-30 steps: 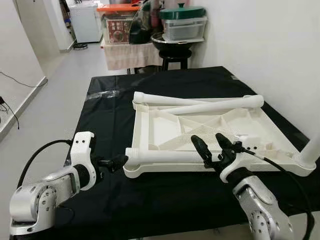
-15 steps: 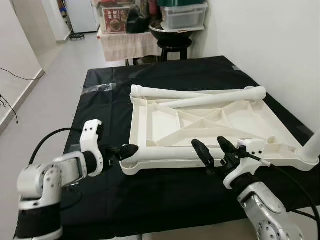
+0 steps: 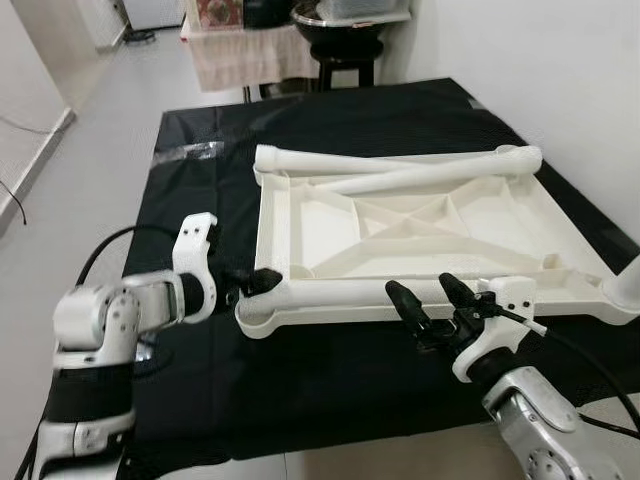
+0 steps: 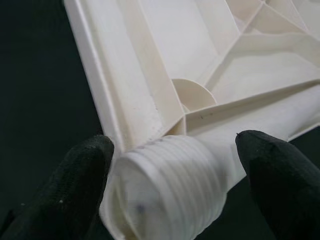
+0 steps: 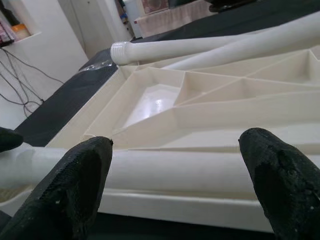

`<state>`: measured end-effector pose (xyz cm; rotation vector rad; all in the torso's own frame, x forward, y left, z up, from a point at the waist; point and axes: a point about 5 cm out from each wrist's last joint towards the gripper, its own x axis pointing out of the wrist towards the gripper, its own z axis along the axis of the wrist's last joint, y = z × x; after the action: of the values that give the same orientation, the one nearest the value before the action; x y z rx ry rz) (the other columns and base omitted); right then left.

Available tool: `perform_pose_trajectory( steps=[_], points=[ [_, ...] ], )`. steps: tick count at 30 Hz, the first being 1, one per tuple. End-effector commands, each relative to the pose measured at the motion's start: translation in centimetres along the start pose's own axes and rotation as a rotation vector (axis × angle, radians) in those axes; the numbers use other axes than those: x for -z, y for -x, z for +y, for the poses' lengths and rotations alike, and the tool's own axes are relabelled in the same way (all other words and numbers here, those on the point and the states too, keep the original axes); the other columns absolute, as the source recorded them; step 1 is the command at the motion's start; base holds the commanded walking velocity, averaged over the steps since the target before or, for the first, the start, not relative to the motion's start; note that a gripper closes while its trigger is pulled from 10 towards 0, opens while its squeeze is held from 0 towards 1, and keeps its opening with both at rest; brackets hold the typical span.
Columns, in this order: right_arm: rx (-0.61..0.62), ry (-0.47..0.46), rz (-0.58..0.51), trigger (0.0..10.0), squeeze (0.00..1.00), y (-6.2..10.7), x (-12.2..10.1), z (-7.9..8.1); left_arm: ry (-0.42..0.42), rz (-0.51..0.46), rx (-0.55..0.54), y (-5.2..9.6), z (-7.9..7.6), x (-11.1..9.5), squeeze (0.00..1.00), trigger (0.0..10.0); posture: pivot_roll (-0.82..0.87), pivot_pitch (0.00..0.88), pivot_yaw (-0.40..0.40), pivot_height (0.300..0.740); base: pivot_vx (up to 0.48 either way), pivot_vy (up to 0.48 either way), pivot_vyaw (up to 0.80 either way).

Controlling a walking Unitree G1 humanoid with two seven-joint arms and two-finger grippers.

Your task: Building children table

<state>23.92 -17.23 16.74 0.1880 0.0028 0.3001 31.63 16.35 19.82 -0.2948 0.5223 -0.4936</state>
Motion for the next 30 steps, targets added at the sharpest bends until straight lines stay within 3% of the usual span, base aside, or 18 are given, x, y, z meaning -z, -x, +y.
perform_pose_trajectory(
  steps=[1, 6, 17, 30],
  points=[
    [-0.009, -0.007, 0.008, 10.0, 0.0, 0.3, 0.0, 0.4, 0.022, 0.04, 0.045, -0.4, -0.6, 0.5, 0.0, 10.0, -0.19, 0.152, 0.034, 0.74, 0.0, 0.0, 0.0],
    [-0.005, -0.02, 0.008, 10.0, 0.0, 0.4, 0.1, 0.4, 0.021, 0.065, 0.096, -0.6, -1.9, 0.8, 0.0, 10.0, -0.18, 0.149, 0.04, 0.74, 0.0, 0.0, 0.0],
    [-0.002, -0.037, 0.015, 10.0, 0.0, 0.2, 0.2, 0.4, 0.024, 0.051, 0.036, 0.6, -1.6, 0.8, 0.0, 10.0, -0.17, 0.13, 0.037, 0.74, 0.0, 0.0, 0.0],
    [-0.008, -0.051, 0.005, 10.0, 0.0, -0.1, 0.2, 0.6, 0.044, 0.05, 0.13, 0.5, -4.1, 1.5, 0.0, 10.0, -0.16, 0.133, 0.044, 0.74, 0.0, 0.0, 0.0]
  ],
)
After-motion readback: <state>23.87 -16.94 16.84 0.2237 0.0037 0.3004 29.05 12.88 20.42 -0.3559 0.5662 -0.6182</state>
